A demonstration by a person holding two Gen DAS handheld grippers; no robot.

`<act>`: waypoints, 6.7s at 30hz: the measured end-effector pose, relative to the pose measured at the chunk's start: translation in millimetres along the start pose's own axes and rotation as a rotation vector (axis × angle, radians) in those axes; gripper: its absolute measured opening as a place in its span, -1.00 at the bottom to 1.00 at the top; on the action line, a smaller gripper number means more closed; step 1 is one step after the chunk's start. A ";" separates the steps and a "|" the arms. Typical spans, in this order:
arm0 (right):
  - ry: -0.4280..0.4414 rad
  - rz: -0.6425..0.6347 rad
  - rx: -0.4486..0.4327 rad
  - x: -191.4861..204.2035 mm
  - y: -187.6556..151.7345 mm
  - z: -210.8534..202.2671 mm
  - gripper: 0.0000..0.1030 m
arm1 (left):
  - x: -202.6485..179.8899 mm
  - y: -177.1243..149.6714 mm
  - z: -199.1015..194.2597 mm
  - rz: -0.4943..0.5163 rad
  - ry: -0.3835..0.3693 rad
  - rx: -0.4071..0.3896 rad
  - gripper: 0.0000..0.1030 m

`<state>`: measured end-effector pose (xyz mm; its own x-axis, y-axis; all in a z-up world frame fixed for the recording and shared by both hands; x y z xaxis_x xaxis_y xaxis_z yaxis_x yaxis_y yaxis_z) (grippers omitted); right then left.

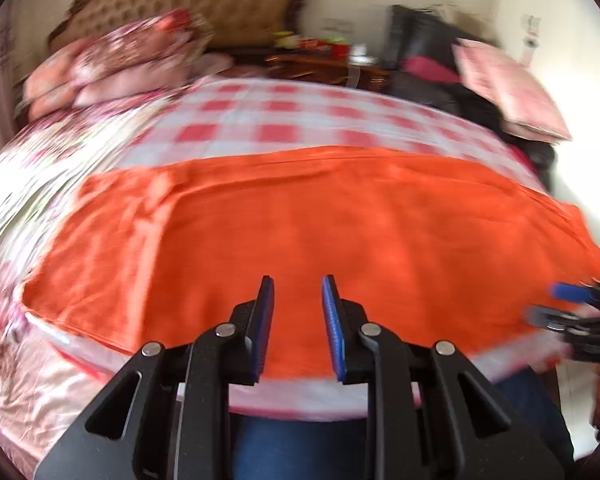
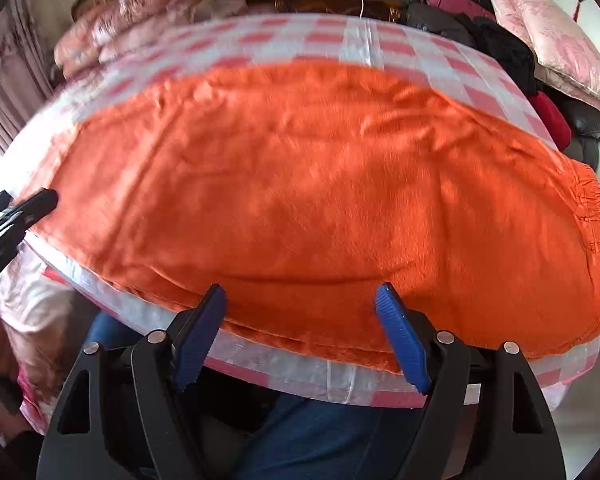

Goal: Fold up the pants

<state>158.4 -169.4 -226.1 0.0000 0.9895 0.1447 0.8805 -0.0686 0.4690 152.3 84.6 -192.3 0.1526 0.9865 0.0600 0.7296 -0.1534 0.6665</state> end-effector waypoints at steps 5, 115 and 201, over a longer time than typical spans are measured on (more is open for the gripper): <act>0.038 -0.061 -0.035 32.1 14.5 -0.4 0.59 | 39.2 -10.4 21.7 -0.025 0.027 0.068 -0.35; -0.138 0.105 -0.029 -12.2 32.1 32.7 0.71 | 41.5 -4.5 39.4 -0.014 0.048 0.144 0.06; 0.674 0.390 0.496 145.3 76.3 59.1 0.61 | -87.1 27.6 -21.5 0.475 -0.037 -0.114 -0.79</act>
<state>253.6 -23.3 -220.7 0.2006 0.6133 0.7639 0.9784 -0.1649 -0.1245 144.8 -4.3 -163.2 0.4762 0.8057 0.3523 0.4959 -0.5769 0.6490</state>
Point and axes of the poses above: each gripper's, at about its wrist camera, not at the fingertips, and z roughly the way its jaws point, x to its left, y to its top, the point moved 9 cm from there along z, roughly the way its jaws point, and after that the axes turned 11 degrees about z, right-handed, at the moved point
